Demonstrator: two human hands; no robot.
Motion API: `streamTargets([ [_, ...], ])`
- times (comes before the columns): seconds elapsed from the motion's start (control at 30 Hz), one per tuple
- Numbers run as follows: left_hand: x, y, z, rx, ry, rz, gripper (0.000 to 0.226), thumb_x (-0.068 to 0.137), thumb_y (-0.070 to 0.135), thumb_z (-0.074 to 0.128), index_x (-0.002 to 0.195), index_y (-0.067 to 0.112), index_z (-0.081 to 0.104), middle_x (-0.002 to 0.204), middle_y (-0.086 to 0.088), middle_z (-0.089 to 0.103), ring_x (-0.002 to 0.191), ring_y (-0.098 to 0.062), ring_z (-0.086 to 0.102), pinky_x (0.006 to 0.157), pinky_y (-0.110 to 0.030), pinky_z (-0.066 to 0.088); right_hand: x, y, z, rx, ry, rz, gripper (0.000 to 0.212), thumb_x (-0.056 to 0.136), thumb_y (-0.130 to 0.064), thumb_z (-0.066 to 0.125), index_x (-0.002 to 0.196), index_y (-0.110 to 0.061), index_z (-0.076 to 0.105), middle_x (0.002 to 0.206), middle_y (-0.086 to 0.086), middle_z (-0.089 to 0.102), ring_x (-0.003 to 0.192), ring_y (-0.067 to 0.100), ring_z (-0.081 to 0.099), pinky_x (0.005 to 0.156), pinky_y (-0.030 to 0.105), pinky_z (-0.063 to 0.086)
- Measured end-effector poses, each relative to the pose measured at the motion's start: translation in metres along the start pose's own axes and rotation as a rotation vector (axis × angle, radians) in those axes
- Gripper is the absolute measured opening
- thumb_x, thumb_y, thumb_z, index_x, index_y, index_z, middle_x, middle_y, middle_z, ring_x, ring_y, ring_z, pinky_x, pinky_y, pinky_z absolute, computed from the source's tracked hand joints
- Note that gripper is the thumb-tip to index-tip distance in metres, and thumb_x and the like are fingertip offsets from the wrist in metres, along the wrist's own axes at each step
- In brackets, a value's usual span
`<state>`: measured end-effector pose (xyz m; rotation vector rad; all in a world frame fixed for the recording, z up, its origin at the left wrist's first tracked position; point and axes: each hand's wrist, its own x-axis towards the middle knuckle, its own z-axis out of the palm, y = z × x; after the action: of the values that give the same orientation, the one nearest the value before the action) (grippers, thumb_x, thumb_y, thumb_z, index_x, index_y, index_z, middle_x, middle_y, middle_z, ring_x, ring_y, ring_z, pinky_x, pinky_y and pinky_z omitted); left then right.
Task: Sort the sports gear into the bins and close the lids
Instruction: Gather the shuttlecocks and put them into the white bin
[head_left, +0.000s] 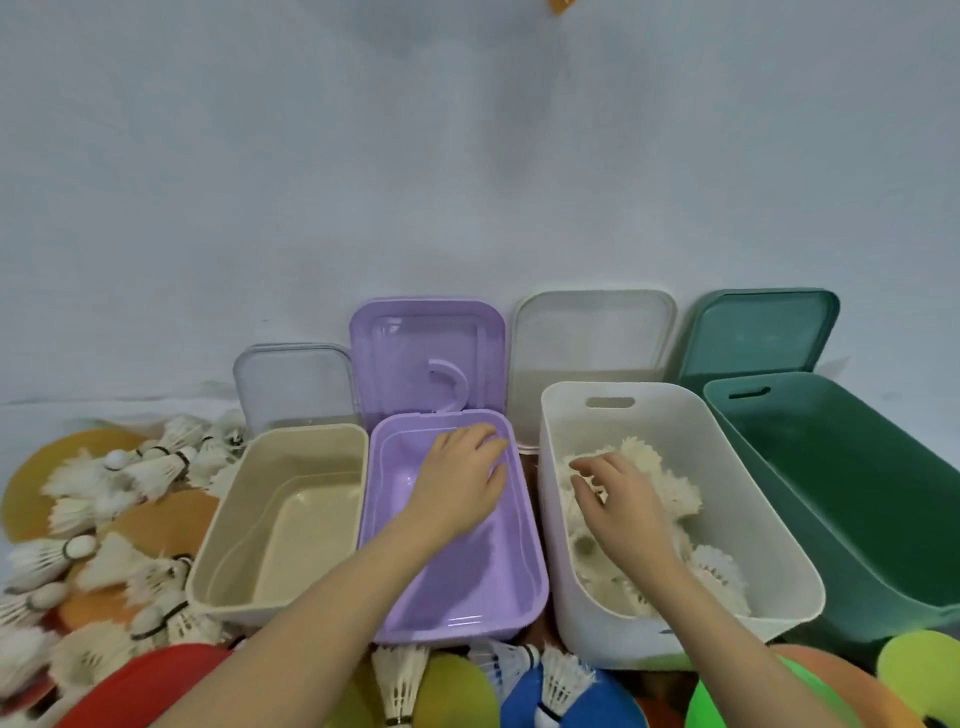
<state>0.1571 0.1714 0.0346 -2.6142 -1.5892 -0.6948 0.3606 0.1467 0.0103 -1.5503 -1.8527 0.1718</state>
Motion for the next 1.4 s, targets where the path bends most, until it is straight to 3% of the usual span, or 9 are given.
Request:
streamTargets([
  [0.1,-0.025,-0.034,-0.021,-0.037,0.020,-0.043,0.032,0.080,0.027,0.048,0.097,0.012,0.071,0.101,-0.007,0.068,0.089,-0.027,0.066,0.078,-0.039,0.049,0.003,-0.040,0.021,0.027,-0.035,-0.044,0.013,0.085,-0.014,0.060,0.095,-0.014,0.070,0.084,0.000,0.063,0.077,0.019,0.059,0.066,0.027,0.040],
  [0.2,-0.052,-0.074,-0.044,0.009,0.045,-0.084,0.035,0.077,0.031,0.042,0.090,0.017,0.071,0.095,-0.002,0.069,0.082,-0.021,0.067,0.076,-0.027,0.043,0.002,-0.084,0.048,0.055,-0.065,-0.083,0.011,0.085,-0.013,0.062,0.094,-0.014,0.069,0.085,-0.006,0.060,0.077,0.017,0.060,0.066,0.027,0.042],
  [0.37,-0.107,-0.150,-0.082,0.005,0.043,-0.163,0.033,0.077,0.034,0.042,0.088,0.022,0.070,0.093,0.004,0.067,0.082,-0.020,0.064,0.074,-0.028,0.026,-0.002,-0.165,0.102,0.092,-0.149,-0.079,0.014,0.090,-0.016,0.059,0.101,-0.015,0.068,0.092,0.000,0.063,0.084,0.016,0.060,0.067,0.027,0.042],
  [0.5,-0.144,-0.207,-0.101,-0.041,0.054,-0.215,0.040,0.084,0.038,0.037,0.099,0.020,0.070,0.104,0.004,0.064,0.100,-0.020,0.059,0.084,-0.031,0.027,-0.002,-0.223,0.144,0.140,-0.169,-0.100,0.014,0.086,-0.021,0.060,0.094,-0.016,0.070,0.084,-0.002,0.063,0.080,0.017,0.060,0.067,0.026,0.042],
  [0.63,-0.183,-0.268,-0.108,-0.021,0.068,-0.287,0.026,0.093,0.024,0.049,0.114,0.020,0.064,0.118,0.006,0.056,0.116,-0.015,0.046,0.089,-0.027,0.016,-0.003,-0.271,0.192,0.143,-0.236,-0.157,0.019,0.081,-0.026,0.057,0.090,-0.017,0.071,0.083,-0.005,0.065,0.081,0.016,0.060,0.075,0.032,0.046],
  [0.9,-0.243,-0.357,-0.096,0.058,-0.164,-0.587,0.037,0.093,0.036,0.047,0.128,0.025,0.051,0.133,0.004,0.047,0.124,-0.020,0.036,0.098,-0.037,0.022,-0.001,-0.341,0.278,-0.127,-0.455,-0.281,0.026,0.091,-0.035,0.052,0.113,-0.028,0.063,0.117,-0.009,0.057,0.115,0.016,0.044,0.092,0.034,0.017],
  [1.07,-0.253,-0.372,-0.081,0.047,-0.220,-0.589,0.042,0.092,0.041,0.049,0.130,0.025,0.048,0.130,0.007,0.051,0.122,-0.019,0.040,0.098,-0.036,0.023,-0.001,-0.354,0.311,-0.335,-0.597,-0.277,0.026,0.091,-0.034,0.049,0.113,-0.027,0.061,0.118,-0.006,0.059,0.119,0.020,0.038,0.097,0.042,0.011],
  [1.23,-0.249,-0.373,-0.068,-0.051,-0.077,-0.590,0.026,0.092,0.028,0.053,0.117,0.023,0.062,0.114,0.005,0.063,0.110,-0.018,0.050,0.089,-0.030,0.022,-0.002,-0.354,0.320,-0.403,-0.539,-0.251,0.022,0.093,-0.025,0.046,0.096,-0.023,0.067,0.101,-0.005,0.065,0.110,0.020,0.043,0.093,0.039,0.006],
  [1.4,-0.249,-0.364,-0.075,-0.153,0.137,-0.547,0.016,0.088,0.018,0.062,0.101,0.017,0.071,0.098,0.004,0.068,0.098,-0.019,0.059,0.076,-0.023,0.018,-0.002,-0.351,0.302,-0.219,-0.331,-0.192,0.017,0.090,-0.025,0.052,0.086,-0.022,0.069,0.092,-0.009,0.064,0.099,0.016,0.051,0.092,0.034,0.010],
])
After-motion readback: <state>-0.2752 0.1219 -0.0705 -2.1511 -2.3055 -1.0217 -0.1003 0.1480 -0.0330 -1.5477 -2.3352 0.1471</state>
